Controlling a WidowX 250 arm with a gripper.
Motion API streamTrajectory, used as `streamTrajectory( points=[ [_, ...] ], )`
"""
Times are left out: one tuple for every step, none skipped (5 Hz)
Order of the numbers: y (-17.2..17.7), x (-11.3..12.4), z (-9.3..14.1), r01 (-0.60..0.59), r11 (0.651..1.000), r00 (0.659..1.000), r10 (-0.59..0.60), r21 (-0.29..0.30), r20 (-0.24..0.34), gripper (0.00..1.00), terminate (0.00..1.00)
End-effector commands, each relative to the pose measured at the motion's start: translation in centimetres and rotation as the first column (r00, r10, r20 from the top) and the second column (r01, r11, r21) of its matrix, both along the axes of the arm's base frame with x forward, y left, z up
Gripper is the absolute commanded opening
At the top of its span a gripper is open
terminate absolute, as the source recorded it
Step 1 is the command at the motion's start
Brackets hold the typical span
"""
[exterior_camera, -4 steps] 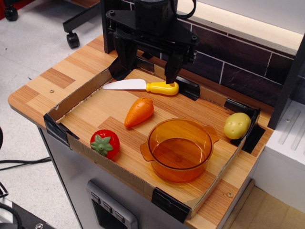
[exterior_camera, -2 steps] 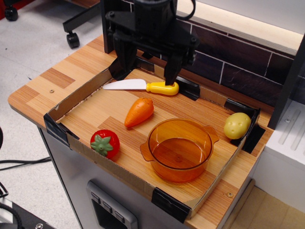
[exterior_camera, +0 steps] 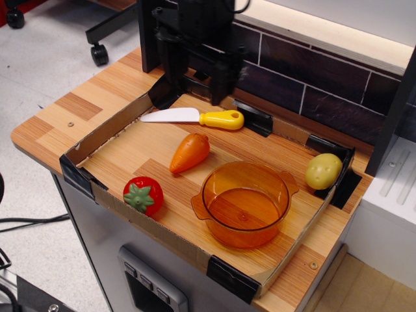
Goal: Put knife in pot
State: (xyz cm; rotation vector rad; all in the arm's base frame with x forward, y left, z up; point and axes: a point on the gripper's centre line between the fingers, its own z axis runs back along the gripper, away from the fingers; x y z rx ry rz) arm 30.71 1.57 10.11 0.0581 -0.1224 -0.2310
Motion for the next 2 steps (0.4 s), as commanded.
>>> streamTrajectory(
  points=[
    [0.2,2.3,-0.6,0.418,0.908,0.901,-0.420,0.039,0.108,1.00,0.00],
    [-0.2,3.3,-2.1,0.552,0.833,0.826,-0.552,0.036,0.113,1.00,0.00]
  ],
)
